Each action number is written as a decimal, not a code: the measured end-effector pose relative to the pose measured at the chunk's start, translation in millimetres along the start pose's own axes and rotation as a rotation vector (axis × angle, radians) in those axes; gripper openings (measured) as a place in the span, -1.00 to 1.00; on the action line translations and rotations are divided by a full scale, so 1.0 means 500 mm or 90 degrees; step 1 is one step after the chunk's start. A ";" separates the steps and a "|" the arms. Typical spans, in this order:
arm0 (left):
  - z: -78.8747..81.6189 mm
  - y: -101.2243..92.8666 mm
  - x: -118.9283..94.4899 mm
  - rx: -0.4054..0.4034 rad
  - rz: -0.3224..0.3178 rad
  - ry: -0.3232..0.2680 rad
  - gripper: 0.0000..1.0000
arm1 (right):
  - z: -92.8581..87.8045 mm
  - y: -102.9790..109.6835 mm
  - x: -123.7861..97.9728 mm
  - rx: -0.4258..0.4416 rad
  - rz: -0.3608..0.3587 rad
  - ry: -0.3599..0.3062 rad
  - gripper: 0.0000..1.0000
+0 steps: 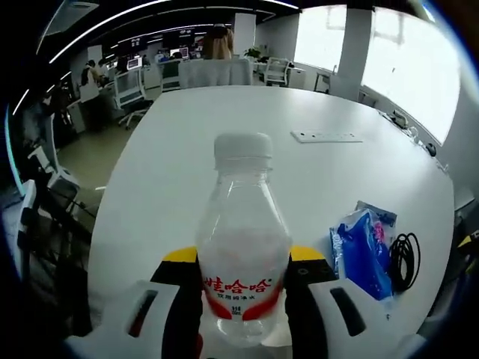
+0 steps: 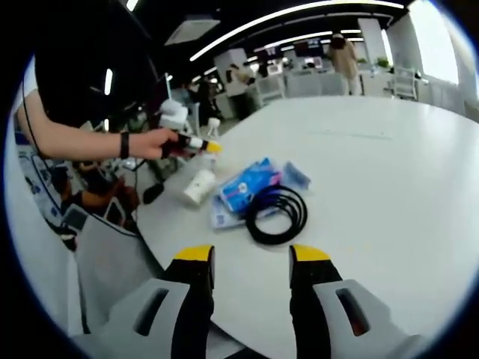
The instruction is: Arrange the tabletop items into an orderly group along one side of the table until the central work area is clear of visible clutter.
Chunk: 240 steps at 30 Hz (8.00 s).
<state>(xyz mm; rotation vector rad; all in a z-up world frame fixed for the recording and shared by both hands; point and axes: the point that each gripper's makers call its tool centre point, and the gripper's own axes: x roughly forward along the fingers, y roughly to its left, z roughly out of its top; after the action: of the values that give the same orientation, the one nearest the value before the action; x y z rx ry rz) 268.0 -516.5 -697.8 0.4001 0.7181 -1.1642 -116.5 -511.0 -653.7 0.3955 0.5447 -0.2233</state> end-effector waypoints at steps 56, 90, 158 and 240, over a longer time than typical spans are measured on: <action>-0.056 -0.013 -0.083 -0.028 0.061 -0.051 -0.21 | 0.002 0.016 -0.008 -0.017 0.026 -0.015 -0.22; -0.056 -0.021 -0.104 -0.189 0.107 -0.092 -0.11 | -0.022 0.005 -0.050 0.006 0.017 -0.027 -0.19; -0.210 -0.142 -0.105 -0.224 0.025 0.037 -0.05 | -0.027 -0.053 -0.067 0.049 0.009 -0.064 -0.06; -0.286 -0.414 -0.250 -0.016 -0.127 0.005 -0.22 | 0.018 0.083 0.034 -0.023 0.208 -0.040 -0.16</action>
<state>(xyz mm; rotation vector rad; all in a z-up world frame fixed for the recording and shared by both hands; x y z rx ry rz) 6.0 -415.8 -698.0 0.3168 0.7925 -1.3400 -85.4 -479.2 -643.1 0.4350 0.4150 0.0883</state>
